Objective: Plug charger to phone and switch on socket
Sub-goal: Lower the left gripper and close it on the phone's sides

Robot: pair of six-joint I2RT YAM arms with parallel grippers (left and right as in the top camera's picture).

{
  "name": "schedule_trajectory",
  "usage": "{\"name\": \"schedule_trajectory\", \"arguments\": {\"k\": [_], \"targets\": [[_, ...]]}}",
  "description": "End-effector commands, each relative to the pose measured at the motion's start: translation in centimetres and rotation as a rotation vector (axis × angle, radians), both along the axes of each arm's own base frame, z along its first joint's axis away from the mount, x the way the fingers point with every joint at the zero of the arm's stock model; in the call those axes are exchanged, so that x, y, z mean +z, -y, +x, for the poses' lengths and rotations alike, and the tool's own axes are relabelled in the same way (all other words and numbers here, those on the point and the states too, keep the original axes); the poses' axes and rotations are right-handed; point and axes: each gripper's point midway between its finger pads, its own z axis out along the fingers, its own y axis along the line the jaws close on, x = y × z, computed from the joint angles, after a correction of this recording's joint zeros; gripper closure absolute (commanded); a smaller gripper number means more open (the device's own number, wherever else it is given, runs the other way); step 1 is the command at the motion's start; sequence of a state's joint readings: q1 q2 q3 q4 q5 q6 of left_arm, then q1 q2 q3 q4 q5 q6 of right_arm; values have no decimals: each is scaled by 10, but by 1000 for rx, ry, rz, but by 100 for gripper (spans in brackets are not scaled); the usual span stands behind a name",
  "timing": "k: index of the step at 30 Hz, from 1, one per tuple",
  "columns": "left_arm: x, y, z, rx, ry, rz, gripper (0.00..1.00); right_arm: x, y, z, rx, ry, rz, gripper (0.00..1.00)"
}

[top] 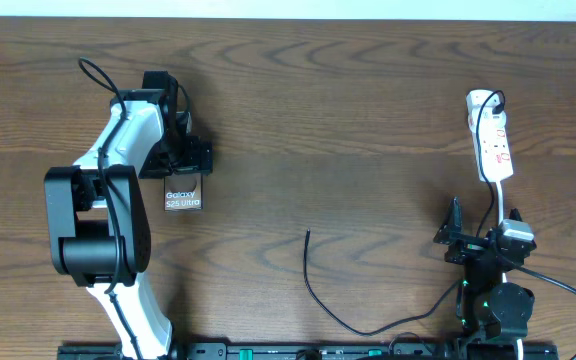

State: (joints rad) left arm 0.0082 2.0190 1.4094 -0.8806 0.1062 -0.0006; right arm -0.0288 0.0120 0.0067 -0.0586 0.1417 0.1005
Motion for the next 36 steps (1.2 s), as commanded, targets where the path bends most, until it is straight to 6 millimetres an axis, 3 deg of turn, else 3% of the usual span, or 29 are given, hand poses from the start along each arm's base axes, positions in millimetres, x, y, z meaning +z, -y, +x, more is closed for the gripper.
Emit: {"name": "schedule_trajectory", "arguments": {"k": [1, 36], "targets": [[-5, 2, -6, -1, -21, -7, 2, 0, 1, 0, -1, -2, -12, 1], [-17, -6, -6, -9, -3, 40, 2, 0, 1, 0, -1, -1, -12, 1]]}}
